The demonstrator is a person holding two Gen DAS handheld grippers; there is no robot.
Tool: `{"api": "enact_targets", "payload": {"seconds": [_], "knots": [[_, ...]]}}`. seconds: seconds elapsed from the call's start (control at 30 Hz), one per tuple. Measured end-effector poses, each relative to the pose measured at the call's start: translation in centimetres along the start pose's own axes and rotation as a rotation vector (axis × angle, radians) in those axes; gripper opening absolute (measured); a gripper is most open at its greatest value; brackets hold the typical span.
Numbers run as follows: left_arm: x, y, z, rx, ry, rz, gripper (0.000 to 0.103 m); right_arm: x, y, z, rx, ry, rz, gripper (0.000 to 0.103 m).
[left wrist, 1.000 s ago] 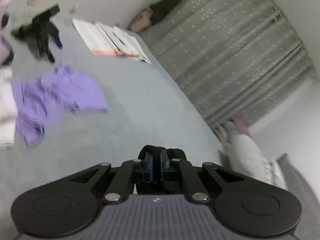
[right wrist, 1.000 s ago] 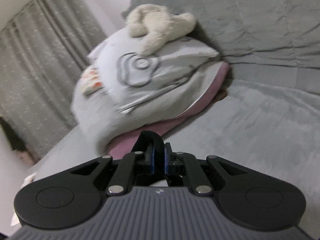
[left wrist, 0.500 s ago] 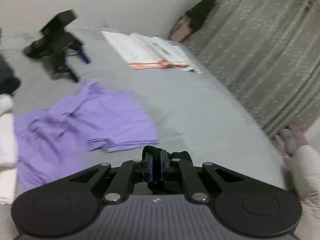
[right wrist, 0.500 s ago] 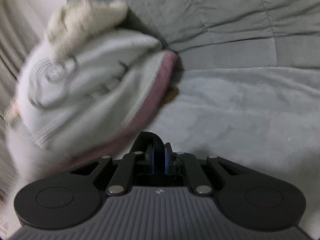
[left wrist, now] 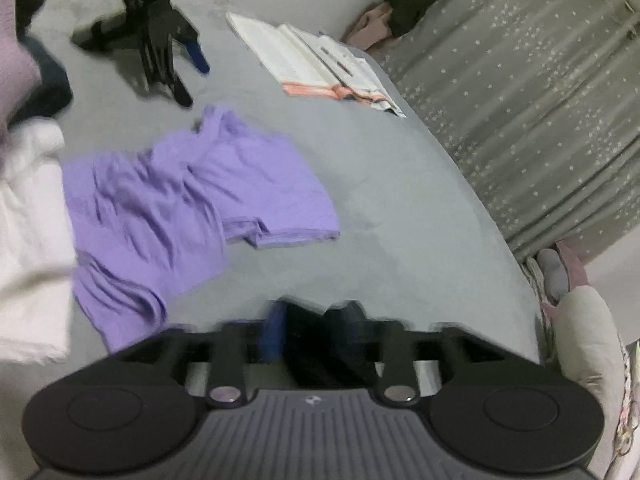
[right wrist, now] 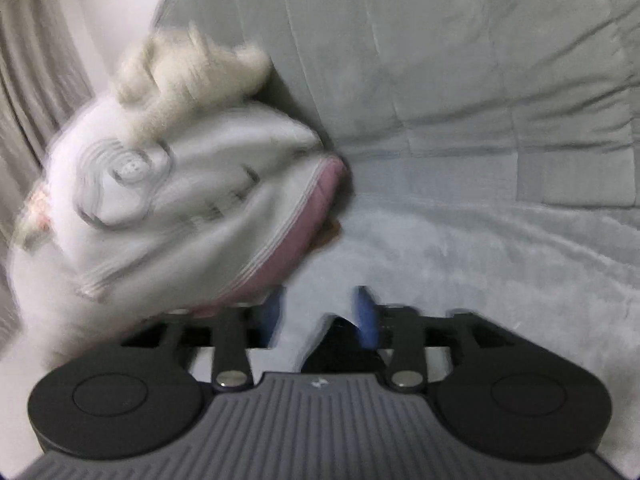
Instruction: Fold clothes
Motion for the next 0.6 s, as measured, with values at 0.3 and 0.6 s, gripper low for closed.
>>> {"api": "enact_targets", "payload": {"seconds": [0.3, 0.6], "knots": [[9.0, 9.0, 5.9, -0.139, 0.281, -0.061, 0.08, 9.8, 10.0, -0.2, -0.068, -0.241, -0.463, 0.066], [12.0, 29.7, 10.8, -0.455, 0.43, -0.331, 0.08, 21.0, 30.4, 0.2, 0.188, -0.479, -0.95, 0.045]]}}
Point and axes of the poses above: each gripper's, at about its wrist camera, not at the fingertips, and x roughly against the way its jaws point, z to its right, y to its underside, the point moved 10 cm from there along -x, roughly the way its jaws point, and after that the axes turned 14 degrees about -x, right-handed, at the moved point
